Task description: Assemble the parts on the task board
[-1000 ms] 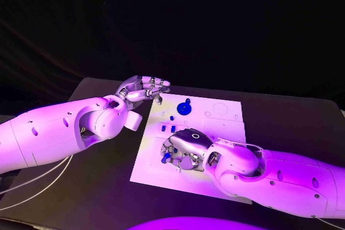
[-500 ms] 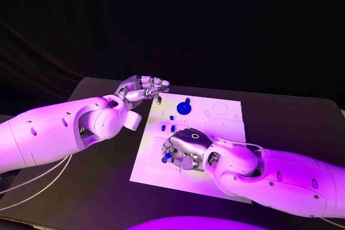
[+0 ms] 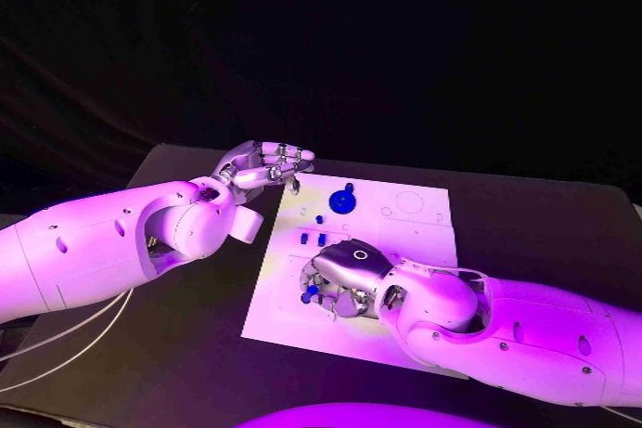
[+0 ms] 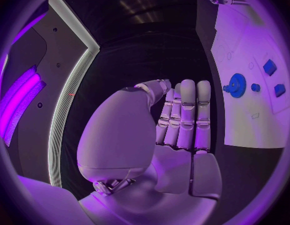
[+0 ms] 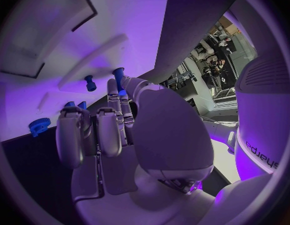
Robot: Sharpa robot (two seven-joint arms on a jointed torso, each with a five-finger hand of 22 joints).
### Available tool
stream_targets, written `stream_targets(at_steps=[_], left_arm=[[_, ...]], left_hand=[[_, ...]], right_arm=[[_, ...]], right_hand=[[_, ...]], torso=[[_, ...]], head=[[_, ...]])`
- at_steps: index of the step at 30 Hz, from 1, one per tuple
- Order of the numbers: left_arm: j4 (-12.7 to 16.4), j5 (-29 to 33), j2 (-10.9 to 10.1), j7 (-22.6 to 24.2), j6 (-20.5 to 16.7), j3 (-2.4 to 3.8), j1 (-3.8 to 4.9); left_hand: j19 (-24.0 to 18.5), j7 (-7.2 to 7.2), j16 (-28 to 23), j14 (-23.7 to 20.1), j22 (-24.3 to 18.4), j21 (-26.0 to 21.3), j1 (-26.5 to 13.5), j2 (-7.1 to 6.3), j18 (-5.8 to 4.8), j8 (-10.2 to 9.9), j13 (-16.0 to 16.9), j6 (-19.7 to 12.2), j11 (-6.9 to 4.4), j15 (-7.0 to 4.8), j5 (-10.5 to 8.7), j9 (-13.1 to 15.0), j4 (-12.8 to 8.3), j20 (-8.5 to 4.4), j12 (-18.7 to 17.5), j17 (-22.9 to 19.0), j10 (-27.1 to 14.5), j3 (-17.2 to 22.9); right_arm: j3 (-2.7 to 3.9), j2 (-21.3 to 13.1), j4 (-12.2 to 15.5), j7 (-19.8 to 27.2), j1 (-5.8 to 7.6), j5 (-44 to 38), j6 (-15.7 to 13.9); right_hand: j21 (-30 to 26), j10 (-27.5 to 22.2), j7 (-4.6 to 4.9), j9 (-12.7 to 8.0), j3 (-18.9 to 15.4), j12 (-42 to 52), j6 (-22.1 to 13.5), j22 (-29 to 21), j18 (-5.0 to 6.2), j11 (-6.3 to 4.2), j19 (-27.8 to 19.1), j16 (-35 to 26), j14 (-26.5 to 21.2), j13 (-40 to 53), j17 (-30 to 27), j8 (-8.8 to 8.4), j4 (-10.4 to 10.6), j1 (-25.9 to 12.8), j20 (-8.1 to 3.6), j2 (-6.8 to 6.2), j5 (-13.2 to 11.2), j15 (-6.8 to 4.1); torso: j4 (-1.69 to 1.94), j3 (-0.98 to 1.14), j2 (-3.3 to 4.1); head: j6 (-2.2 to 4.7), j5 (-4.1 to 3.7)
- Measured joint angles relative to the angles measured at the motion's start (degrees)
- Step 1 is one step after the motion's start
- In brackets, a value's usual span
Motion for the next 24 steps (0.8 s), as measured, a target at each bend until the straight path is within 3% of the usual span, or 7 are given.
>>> stream_targets(at_steps=[2, 4, 10, 24], left_arm=[[0.0, 0.0, 0.0, 0.0, 0.0, 0.00, 0.00], [0.0, 0.0, 0.0, 0.0, 0.0, 0.00, 0.00], [0.1, 0.0, -0.1, -0.1, 0.0, 0.00, 0.01], [0.2, 0.0, -0.3, -0.2, 0.0, 0.00, 0.01]], left_hand=[[0.0, 0.00, 0.0, 0.0, 0.0, 0.0, 0.0, 0.00, 0.00, 0.0, 0.0, 0.0, 0.00, 0.00, 0.00, 0.0, 0.0, 0.00, 0.0, 0.0, 0.0, 0.0], [0.0, 0.00, 0.0, 0.0, 0.0, 0.0, 0.0, 0.00, 0.00, 0.0, 0.0, 0.0, 0.00, 0.00, 0.00, 0.0, 0.0, 0.00, 0.0, 0.0, 0.0, 0.0], [0.0, 0.00, 0.0, 0.0, 0.0, 0.0, 0.0, 0.00, 0.00, 0.0, 0.0, 0.0, 0.00, 0.00, 0.00, 0.0, 0.0, 0.00, 0.0, 0.0, 0.0, 0.0], [0.0, 0.00, 0.0, 0.0, 0.0, 0.0, 0.0, 0.00, 0.00, 0.0, 0.0, 0.0, 0.00, 0.00, 0.00, 0.0, 0.0, 0.00, 0.0, 0.0, 0.0, 0.0]], right_arm=[[0.01, 0.2, -0.1, -0.1, 0.02, -0.1, 0.1], [0.01, 0.4, -0.2, -0.1, 0.02, -0.1, 0.3], [-0.04, 1.1, -0.6, -0.1, 0.00, 0.0, 0.7], [-0.07, 1.1, -0.8, -0.3, -0.01, 0.0, 0.6]], right_hand=[[0.0, -0.3, 0.62, 1.3, 0.1, -0.3, -1.1, 0.0, 0.00, 0.33, 0.0, 0.0, 0.0, 0.0, -0.1, -0.07, -0.1, -0.7, 0.00, -0.70, 0.1, 0.00], [0.0, -1.2, 1.08, 1.8, 0.1, -0.9, -2.5, 0.0, 0.00, 0.67, 0.0, 0.0, 0.0, -0.1, -0.2, -1.23, -0.1, -2.2, 0.00, -1.20, 0.7, 0.27], [-0.4, -2.1, 1.19, 0.7, -0.9, -1.1, -5.1, 0.0, 0.00, 0.71, 0.2, 0.0, 0.0, -0.2, -0.3, -3.37, 0.9, -4.6, 0.21, -2.87, 0.2, 0.43], [-0.5, -2.1, 0.88, 0.5, -1.0, -1.3, -6.2, 0.0, 0.00, 0.70, 0.2, 0.0, 0.0, -0.2, -0.3, -3.89, 1.0, -5.1, 0.21, -2.91, -0.2, 0.43]], torso=[[0.00, -0.01, -0.01], [0.00, -0.01, -0.01], [0.02, -0.03, -0.03], [0.01, -0.01, -0.05]], head=[[0.00, -0.02], [0.00, -0.03], [-0.03, -0.07], [-0.10, -0.13]])
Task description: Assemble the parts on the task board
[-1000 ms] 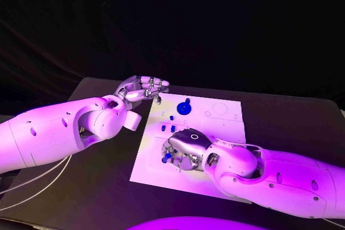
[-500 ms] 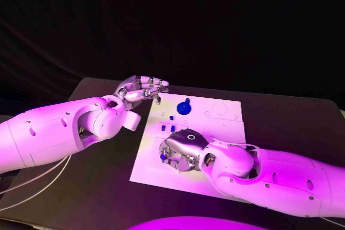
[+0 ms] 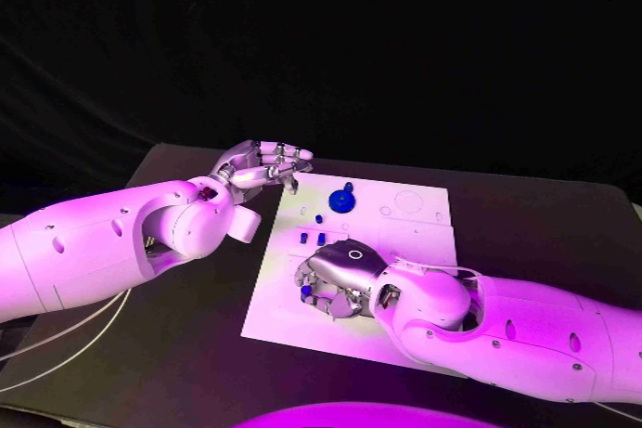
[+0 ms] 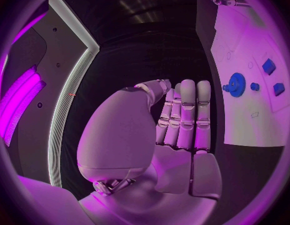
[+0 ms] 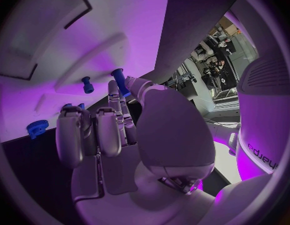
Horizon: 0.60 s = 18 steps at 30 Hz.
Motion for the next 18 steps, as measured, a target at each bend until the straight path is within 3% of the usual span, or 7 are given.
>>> stream_targets(at_steps=[4, 10, 13, 18], left_arm=[[0.0, 0.0, -0.1, 0.0, 0.0, 0.00, 0.00], [0.0, 0.0, -0.2, -0.1, 0.0, 0.00, 0.00], [0.0, 0.0, -0.2, -0.1, 0.0, 0.00, 0.00], [0.0, 0.0, -0.3, -0.1, 0.0, -0.01, 0.00]], left_hand=[[0.0, 0.00, 0.0, 0.0, 0.0, 0.0, 0.0, 0.00, 0.00, 0.0, 0.0, 0.0, 0.00, 0.00, 0.00, 0.0, 0.0, 0.00, 0.0, 0.0, 0.0, 0.0], [0.0, 0.00, 0.0, 0.0, 0.0, 0.0, 0.0, 0.00, 0.00, 0.0, 0.0, 0.0, 0.00, 0.00, 0.00, 0.0, 0.0, 0.00, 0.0, 0.0, 0.0, 0.0], [0.0, 0.00, 0.0, 0.0, 0.0, 0.0, 0.0, 0.00, 0.00, 0.0, 0.0, 0.0, 0.00, 0.00, 0.00, 0.0, 0.0, 0.00, 0.0, 0.0, 0.0, 0.0], [0.0, 0.00, 0.0, 0.0, 0.0, 0.0, 0.0, 0.00, 0.00, 0.0, 0.0, 0.0, 0.00, 0.00, 0.00, 0.0, 0.0, 0.00, 0.0, 0.0, 0.0, 0.0]], right_arm=[[0.00, -0.5, 0.5, -0.1, 0.00, 0.0, -0.5], [0.06, -2.9, 2.7, -0.1, 0.02, 0.0, -2.3], [0.19, -4.8, 4.2, -0.1, 0.30, 0.0, -3.7], [0.61, -9.2, 7.1, 0.6, 1.80, 1.7, -7.4]], right_hand=[[-0.2, 0.0, 0.21, -0.2, -0.1, 0.0, -0.7, 0.0, 0.00, 0.00, 0.0, 0.0, 0.0, 0.1, -0.2, -0.55, 0.1, 0.0, 0.00, -0.03, 0.0, 0.00], [-0.7, 0.0, 0.32, -0.6, -1.9, 0.0, -3.0, 0.0, 0.00, 0.00, 0.0, 0.0, 0.0, 0.4, -0.5, -2.00, 0.8, -1.7, 0.00, -1.74, -1.0, 0.00], [-1.3, -0.8, 0.16, -0.6, -4.7, 0.0, -3.9, 0.0, 0.00, -0.23, 0.0, 0.0, 0.0, 0.7, -0.8, -2.55, 1.8, -2.8, 0.00, -2.48, -0.5, 0.00], [-2.0, -1.5, 0.07, -0.5, -12.1, 1.3, -4.4, 0.0, 0.00, -0.50, 0.0, -0.2, 0.0, 1.8, -1.3, -2.88, 4.0, -2.2, 0.00, -1.35, 0.3, 0.00]], torso=[[0.01, 0.03, 0.01], [-0.02, 0.03, 0.02], [-0.07, 0.04, 0.01], [-0.15, 0.08, -0.05]], head=[[-0.02, -0.04], [0.03, -0.07], [0.12, -0.13], [0.46, -0.51]])
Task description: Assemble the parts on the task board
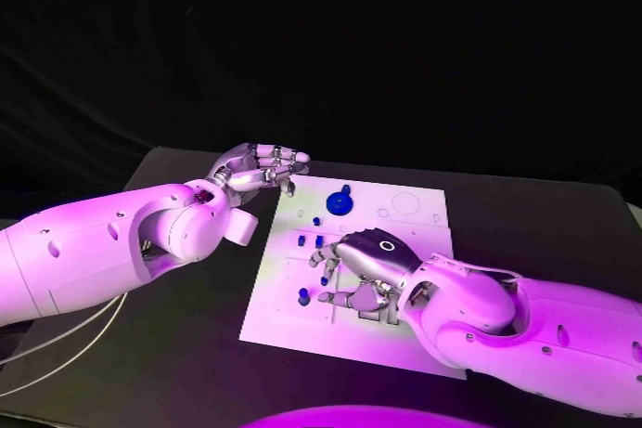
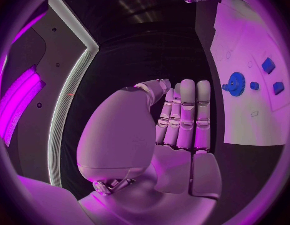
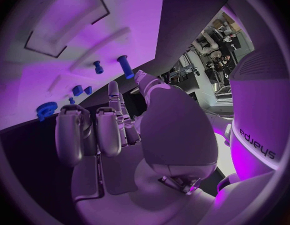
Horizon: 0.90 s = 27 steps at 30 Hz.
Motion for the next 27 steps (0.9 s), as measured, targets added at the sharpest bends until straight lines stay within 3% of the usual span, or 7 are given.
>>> stream_targets(at_steps=[5, 9, 11, 13, 15, 18, 27], left_arm=[[-0.1, 0.0, 0.0, 0.0, 0.0, -0.07, 0.00], [-0.1, 0.0, 0.1, 0.0, 0.0, -0.13, -0.01], [-0.2, 0.0, 0.1, 0.0, 0.0, -0.17, -0.01], [-0.2, 0.0, 0.1, 0.0, 0.0, -0.19, -0.01], [-0.2, 0.0, 0.2, 0.0, 0.0, -0.20, -0.01], [-0.2, 0.0, 0.2, 0.0, 0.0, -0.24, -0.01], [-0.2, 0.0, 0.2, 0.0, 0.0, -0.35, 0.00]], left_hand=[[0.0, 0.00, 0.0, 0.0, 0.0, 0.0, 0.0, 0.00, 0.00, 0.0, 0.0, 0.0, 0.00, 0.00, 0.00, 0.0, 0.0, 0.00, 0.0, 0.0, 0.0, 0.0], [0.0, 0.00, 0.0, 0.0, -0.1, -0.2, -0.2, 0.18, -0.01, 0.0, 0.1, 0.0, 0.00, 0.00, 0.00, 0.1, 0.0, 0.00, 0.0, -0.1, 0.0, 0.0], [0.0, 0.00, 0.0, 0.0, -0.1, -0.2, -0.2, 0.23, 0.00, 0.0, 0.1, 0.0, 0.00, 0.00, 0.00, 0.1, 0.0, 0.00, 0.0, -0.1, 0.0, 0.0], [0.0, 0.00, 0.0, 0.0, 0.0, -0.2, -0.2, 0.23, -0.01, 0.0, 0.1, 0.0, 0.00, 0.00, 0.00, 0.1, 0.0, 0.00, 0.0, -0.1, 0.0, 0.0], [0.0, 0.00, 0.0, 0.0, -0.1, -0.2, -0.2, 0.23, -0.01, 0.0, 0.1, 0.0, 0.00, 0.00, 0.00, 0.1, 0.0, 0.00, 0.0, -0.1, 0.0, 0.0], [0.0, 0.00, 0.0, 0.0, -0.1, -0.2, -0.2, 0.23, 0.00, 0.0, 0.1, 0.0, 0.00, 0.00, 0.00, 0.1, 0.0, 0.00, 0.0, -0.1, 0.0, 0.0], [0.0, 0.00, 0.0, 0.0, 0.0, -0.2, -0.2, 0.23, 0.00, 0.0, 0.1, 0.0, 0.01, 0.00, 0.00, 0.1, 0.0, 0.00, 0.2, -0.1, -0.1, 0.0]], right_arm=[[0.21, -5.8, 2.0, 0.9, 2.72, 5.4, -2.7], [0.27, -11.2, 2.7, 1.0, 4.51, 11.9, -3.3], [0.09, -14.0, 3.0, 0.6, 5.03, 15.3, -3.2], [-0.10, -15.9, 3.5, 0.1, 5.22, 17.7, -3.1], [-0.40, -17.9, 4.5, -0.8, 5.26, 20.0, -2.8], [-0.70, -20.3, 5.9, -2.6, 4.85, 22.0, -2.4], [-1.44, -24.1, 8.7, -8.9, 1.86, 22.2, -1.4]], right_hand=[[2.1, 4.4, 0.38, 1.0, -0.7, 3.3, 4.0, 0.0, 0.00, 0.24, 0.0, 0.4, 0.0, 1.8, 1.2, 1.85, 0.4, 1.7, 0.00, 1.95, 0.2, 0.00], [6.0, 10.5, -1.64, 2.5, -2.2, 12.2, 7.4, 0.0, -0.96, -1.80, -0.1, 1.1, -0.1, 8.7, 2.2, 4.93, 0.5, 0.2, -1.15, 3.21, 1.7, -1.58], [7.8, 10.3, -2.16, 4.0, -3.5, 21.8, 7.9, 0.0, -1.02, -2.50, -0.2, 1.8, -0.1, 18.3, 2.9, 6.89, 0.3, -1.3, -1.93, 3.45, 2.2, -2.18], [9.3, 10.1, -2.56, 6.4, -5.2, 39.5, 7.0, 0.0, -1.82, -3.29, -0.2, 2.7, -0.1, 37.0, 4.3, 9.33, 0.2, -4.1, -2.09, 4.38, 3.4, -2.18], [10.5, 10.8, -2.71, 8.5, -6.8, 51.6, 6.0, 0.0, -1.82, -3.23, -0.2, 3.5, 0.0, 49.5, 5.4, 11.30, 0.5, -5.5, -2.09, 5.12, 5.8, -2.30], [10.9, 12.0, -3.04, 9.9, -8.3, 58.2, 5.5, 0.0, -1.82, -3.00, -0.2, 4.1, 0.0, 56.4, 5.6, 12.52, 0.7, -6.4, -2.09, 5.62, 6.1, -2.30], [10.9, 12.8, -3.05, 11.3, -11.3, 61.9, 5.1, 0.0, -1.82, -3.19, -0.2, 4.4, 0.0, 60.8, 5.6, 13.45, 0.9, -8.7, -2.08, 5.87, 5.7, -2.29]], torso=[[-0.02, 0.01, -0.05], [-0.10, -0.03, -0.15], [-0.17, -0.07, -0.19], [-0.33, -0.11, -0.24], [-0.49, -0.10, -0.29], [-0.79, -0.12, -0.36], [-1.19, -0.14, -0.50]], head=[[0.46, -0.99], [0.69, -2.27], [0.81, -2.88], [0.87, -3.58], [0.85, -4.18], [0.74, -4.85], [0.42, -6.41]])
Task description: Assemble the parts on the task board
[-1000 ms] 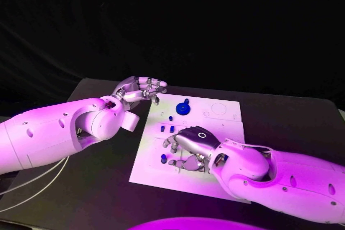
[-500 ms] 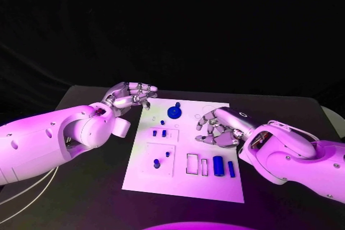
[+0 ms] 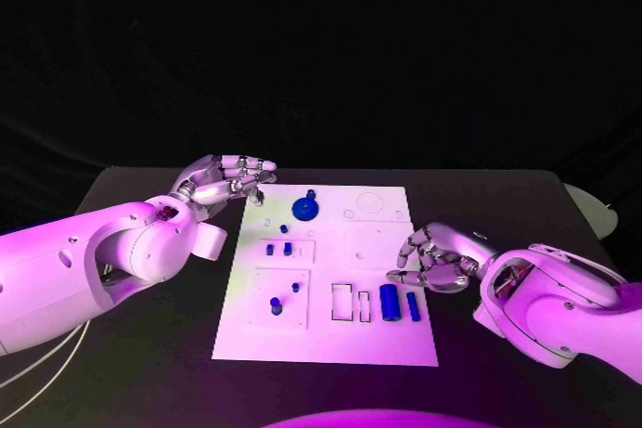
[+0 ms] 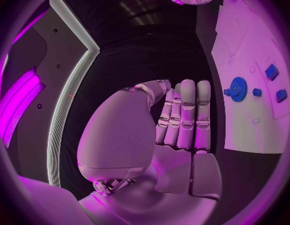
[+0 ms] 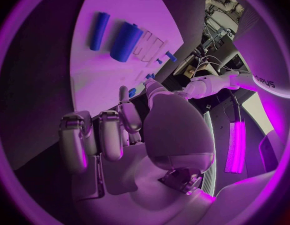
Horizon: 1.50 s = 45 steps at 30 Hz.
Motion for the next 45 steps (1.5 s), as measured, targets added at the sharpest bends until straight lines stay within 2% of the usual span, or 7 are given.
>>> stream_targets(at_steps=[6, 9, 11, 17, 28, 43, 45], left_arm=[[0.1, 0.0, -0.1, 0.0, 0.0, -0.04, 0.00], [0.1, 0.0, -0.1, 0.0, 0.0, -0.06, 0.00], [0.1, 0.0, -0.2, 0.0, 0.0, -0.06, 0.00], [0.2, 0.0, -0.3, -0.1, 0.0, -0.07, 0.00], [0.3, 0.0, -0.6, -0.1, 0.0, -0.08, 0.00], [0.4, 0.0, -0.8, -0.2, 0.1, -0.09, 0.00], [0.5, 0.0, -0.8, -0.2, 0.1, -0.09, 0.00]], left_hand=[[0.0, 0.00, 0.0, 0.0, 0.0, 0.0, 0.0, 0.00, 0.00, 0.0, 0.0, 0.0, -0.01, 0.00, 0.00, 0.0, 0.0, 0.00, 0.1, 0.0, -0.4, 0.0], [0.0, 0.00, 0.0, 0.0, 0.0, 0.0, 0.0, 0.00, 0.00, 0.0, 0.0, 0.0, -0.01, 0.00, 0.00, 0.0, 0.0, 0.00, 0.1, 0.0, -0.4, 0.0], [0.0, 0.00, 0.0, 0.0, 0.0, 0.0, 0.0, 0.00, 0.00, 0.0, 0.0, 0.0, -0.01, 0.00, 0.00, 0.0, 0.0, 0.00, 0.1, 0.0, -0.4, 0.0], [0.0, 0.00, 0.0, 0.0, 0.0, 0.0, 0.0, 0.00, 0.00, 0.0, 0.0, 0.0, -0.01, 0.00, 0.00, 0.0, 0.0, 0.00, 0.1, 0.0, -0.4, 0.0], [0.0, 0.00, 0.0, 0.0, 0.0, 0.0, 0.0, 0.00, 0.00, 0.0, 0.0, 0.0, -0.02, 0.00, 0.00, 0.0, 0.0, 0.00, 0.1, -0.1, -0.4, 0.0], [0.0, 0.00, 0.0, 0.0, 0.0, 0.0, 0.0, 0.00, 0.00, 0.0, 0.0, 0.0, -0.02, 0.00, 0.00, 0.0, 0.0, 0.00, 0.1, 0.0, -0.4, 0.0], [0.0, 0.00, 0.0, 0.0, 0.0, 0.0, 0.0, 0.00, 0.00, 0.0, 0.0, 0.0, -0.02, 0.00, 0.00, 0.0, 0.0, 0.00, 0.1, 0.0, -0.4, 0.0]], right_arm=[[-0.17, -0.4, 1.1, -4.2, -2.27, -2.0, 0.3], [-0.23, -0.4, 1.4, -5.9, -2.88, -3.1, 0.5], [-0.23, -0.2, 1.5, -6.7, -3.10, -3.7, 0.5], [-0.24, 0.9, 1.4, -8.5, -3.64, -5.5, 0.5], [-0.28, 2.9, 0.1, -10.2, -5.21, -7.5, 0.7], [-0.20, 4.9, -1.6, -10.9, -6.28, -9.0, 1.5], [-0.16, 5.2, -1.9, -11.0, -6.34, -9.2, 1.5]], right_hand=[[0.0, 0.0, -0.21, 0.3, -1.8, 0.0, -0.2, 0.0, 0.01, 0.00, 0.0, 0.2, 0.0, 0.4, 0.0, 0.21, -0.1, -1.1, 0.01, 0.52, -0.5, 0.00], [0.0, 0.0, -0.02, 0.5, -2.7, 0.3, -0.4, 0.0, 0.01, 0.00, 0.0, 0.2, 0.0, 0.6, 0.0, 0.27, 0.0, -1.3, 0.01, 0.76, -0.7, 0.01], [0.0, 0.0, -0.02, 0.6, -3.1, 0.3, -0.4, 0.0, 0.01, 0.00, 0.0, 0.2, 0.0, 0.6, 0.0, 0.45, 0.0, -1.6, 0.01, 0.52, -0.7, 0.01], [0.0, 0.0, -0.02, 0.7, -4.2, 0.3, -0.4, 0.0, 0.01, 0.00, 0.0, 0.2, 0.0, 0.9, 0.0, 0.53, 0.1, -2.1, 0.02, 1.05, -0.9, 0.01], [0.0, 0.0, -0.02, 0.8, -4.7, 0.3, -0.4, 0.0, 0.01, 0.00, 0.0, 0.2, 0.0, 1.0, 0.0, 0.67, 0.1, -2.1, 0.02, 1.05, -0.9, 0.01], [0.0, 0.0, -0.01, 1.2, -5.0, 0.5, -0.4, 0.0, 0.02, 0.00, 0.0, 0.2, -0.1, 1.1, 0.0, 1.00, 0.1, -2.1, 0.02, 1.06, -0.9, -0.11], [0.0, 0.0, -0.01, 1.3, -5.2, 0.7, -0.4, 0.0, 0.01, 0.00, 0.0, 0.2, -0.2, 1.3, 0.0, 1.32, -0.1, -1.8, 0.02, 1.98, -0.9, -0.19]], torso=[[-0.10, 0.00, 0.00], [-0.07, -0.03, -0.01], [-0.04, -0.08, -0.01], [0.00, -0.08, -0.02], [0.04, -0.04, 0.02], [-0.01, -0.07, -0.01], [-0.01, -0.10, -0.03]], head=[[-0.23, -0.38], [-0.31, -0.69], [-0.36, -0.83], [-0.43, -0.92], [-0.68, -0.58], [-1.00, -0.30], [-1.03, -0.27]])
